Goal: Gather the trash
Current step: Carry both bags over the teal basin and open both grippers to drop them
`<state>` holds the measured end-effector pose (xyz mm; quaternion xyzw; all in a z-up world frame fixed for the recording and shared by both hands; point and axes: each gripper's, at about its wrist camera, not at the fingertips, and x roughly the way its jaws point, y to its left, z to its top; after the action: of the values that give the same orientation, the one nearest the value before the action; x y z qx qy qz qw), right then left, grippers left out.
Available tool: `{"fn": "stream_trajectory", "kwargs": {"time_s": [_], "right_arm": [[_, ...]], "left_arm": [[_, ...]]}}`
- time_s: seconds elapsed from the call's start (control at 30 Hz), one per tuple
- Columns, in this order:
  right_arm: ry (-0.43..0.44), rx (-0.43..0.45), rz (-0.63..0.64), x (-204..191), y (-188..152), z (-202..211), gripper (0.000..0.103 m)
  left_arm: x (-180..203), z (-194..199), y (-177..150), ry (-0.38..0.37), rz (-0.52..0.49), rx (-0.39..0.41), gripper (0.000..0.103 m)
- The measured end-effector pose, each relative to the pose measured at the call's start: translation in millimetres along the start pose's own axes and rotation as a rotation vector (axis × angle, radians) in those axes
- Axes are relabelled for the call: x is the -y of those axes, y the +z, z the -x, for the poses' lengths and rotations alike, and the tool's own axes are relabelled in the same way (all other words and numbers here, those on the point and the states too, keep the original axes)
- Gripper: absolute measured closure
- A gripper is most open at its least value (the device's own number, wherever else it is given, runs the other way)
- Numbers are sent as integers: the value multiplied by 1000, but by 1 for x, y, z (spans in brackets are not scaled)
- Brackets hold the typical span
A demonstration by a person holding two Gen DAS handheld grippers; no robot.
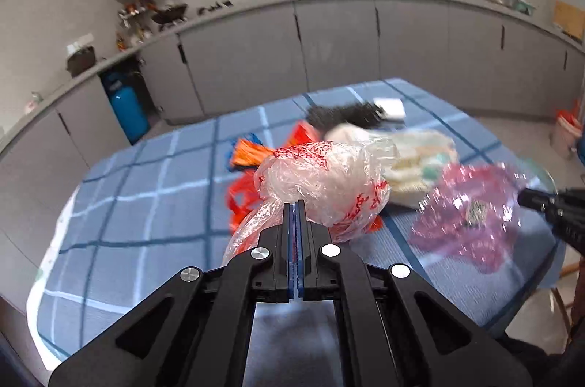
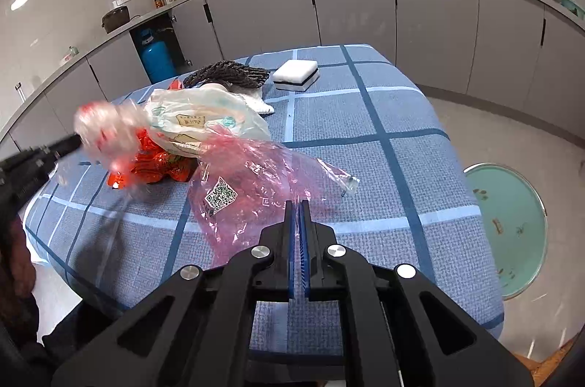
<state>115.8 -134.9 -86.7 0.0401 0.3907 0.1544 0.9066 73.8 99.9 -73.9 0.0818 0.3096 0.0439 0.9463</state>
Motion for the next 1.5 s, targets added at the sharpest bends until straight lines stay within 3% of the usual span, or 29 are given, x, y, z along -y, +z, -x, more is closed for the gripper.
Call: {"fn": "stream_trajectory", "kwargs": {"time_s": [0.13,0.17,0.23,0.3,0.53,0.67,0.7,0.73,0.83,0.93,1.17,1.5], "right_arm": [[-5,5,17,0,2,4,94],[0,7,22,0,3,5,89],[-13,50,14,1,4,14,23],[-43,78,11,2,7,19,18],[-18,31,126,-28,12,-5,18],[-11,-60,177,-43,4,-33,18],[-8,-72,185,-45,1,-37,22],[18,-99,187,-46,-3,-42,46],[66,-140,169,-43,-8,-49,74],[82,-112,152,-39,-6,-39,86],[72,-2,46,-4,8,1,89],[-86,95,-89,83,20,35,89]], "left_arm": [[-12,-1,11,36,15,13,101],[-14,-2,11,41,15,10,101],[-15,-6,11,43,13,3,101],[-15,-10,10,51,11,-6,101],[-13,-16,4,69,2,-19,101],[-16,-14,5,76,10,-13,101],[-16,-13,6,77,12,-10,101],[-18,-11,7,78,16,-7,101],[-21,-4,12,80,22,8,101],[-20,2,18,77,21,27,101],[3,19,43,35,-17,103,101],[94,9,84,-124,-147,172,101]]}}
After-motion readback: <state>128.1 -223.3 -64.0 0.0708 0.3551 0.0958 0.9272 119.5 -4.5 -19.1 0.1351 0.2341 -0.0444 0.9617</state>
